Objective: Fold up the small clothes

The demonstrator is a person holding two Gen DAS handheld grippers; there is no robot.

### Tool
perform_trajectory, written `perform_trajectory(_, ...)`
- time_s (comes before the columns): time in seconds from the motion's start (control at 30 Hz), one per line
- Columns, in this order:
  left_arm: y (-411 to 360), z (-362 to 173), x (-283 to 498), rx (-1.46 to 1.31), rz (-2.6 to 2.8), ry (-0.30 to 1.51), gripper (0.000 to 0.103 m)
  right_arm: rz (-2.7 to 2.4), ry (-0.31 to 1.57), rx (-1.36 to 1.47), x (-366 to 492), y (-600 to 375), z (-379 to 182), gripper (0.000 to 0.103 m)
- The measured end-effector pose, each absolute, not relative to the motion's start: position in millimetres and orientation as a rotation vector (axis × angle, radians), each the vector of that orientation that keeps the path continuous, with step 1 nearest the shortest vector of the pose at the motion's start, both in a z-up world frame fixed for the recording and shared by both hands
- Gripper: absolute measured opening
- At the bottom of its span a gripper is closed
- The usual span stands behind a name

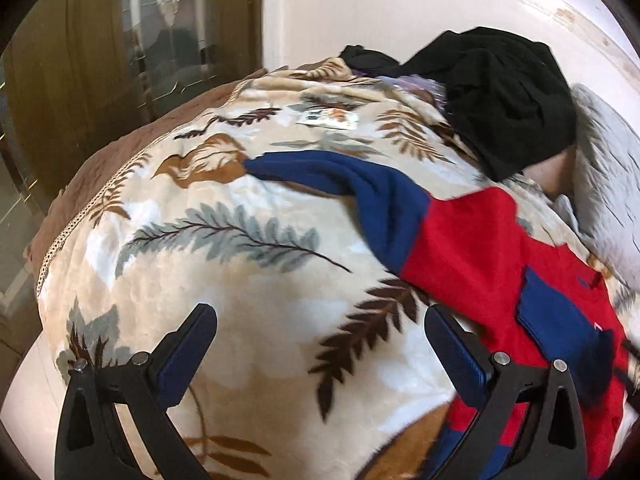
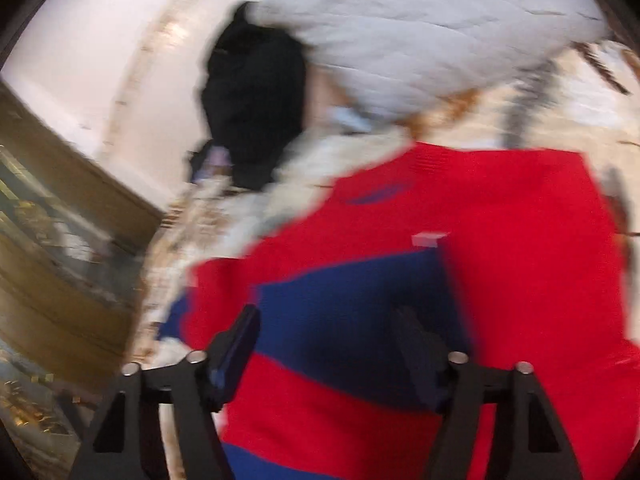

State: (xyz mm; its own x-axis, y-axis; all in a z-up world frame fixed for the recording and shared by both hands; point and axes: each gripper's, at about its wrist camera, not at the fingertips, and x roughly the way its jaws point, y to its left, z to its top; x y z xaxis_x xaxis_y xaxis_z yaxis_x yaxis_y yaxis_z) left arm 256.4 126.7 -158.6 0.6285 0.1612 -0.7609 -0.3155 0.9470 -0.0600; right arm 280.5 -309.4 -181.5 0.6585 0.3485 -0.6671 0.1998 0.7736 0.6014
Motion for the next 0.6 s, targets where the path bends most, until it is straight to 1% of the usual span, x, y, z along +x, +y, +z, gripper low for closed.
perform_trajectory(0.07,139,-162,262,-0.214,0.296,0.856,0.103,0.021,0.942,0.710,279,-334,-208,0.067)
perform_trajectory(0.1,147,-163,265,-0.224,0.309,0.856,0.103,0.000,0.992,0.719,278,-345,-224,0.059)
perform_trajectory(0.13,154,-164,269,-0.232,0.317,0.852,0.103,0.003,0.999,0.723,275,-350,-229,0.054)
perform_trajectory(0.17,159,-165,272,-0.240,0.321,0.848,0.103,0.010,0.988,0.716,274,-352,-227,0.052)
perform_trajectory(0.2,168,-166,276,-0.256,0.325,0.841,0.103,0.020,0.978,0.711,270,-353,-223,0.053)
perform_trajectory(0.3,187,-166,291,-0.322,0.293,0.826,0.103,0.119,0.863,0.728,250,-353,-193,0.053)
perform_trajectory(0.4,202,-167,308,-0.398,0.251,0.816,0.103,0.184,0.793,0.694,234,-350,-174,0.053)
perform_trajectory(0.5,214,-170,325,-0.500,0.206,0.813,0.103,0.217,0.757,0.701,234,-342,-171,0.055)
perform_trajectory(0.6,217,-171,341,-0.567,0.168,0.806,0.103,0.232,0.768,0.710,239,-338,-178,0.055)
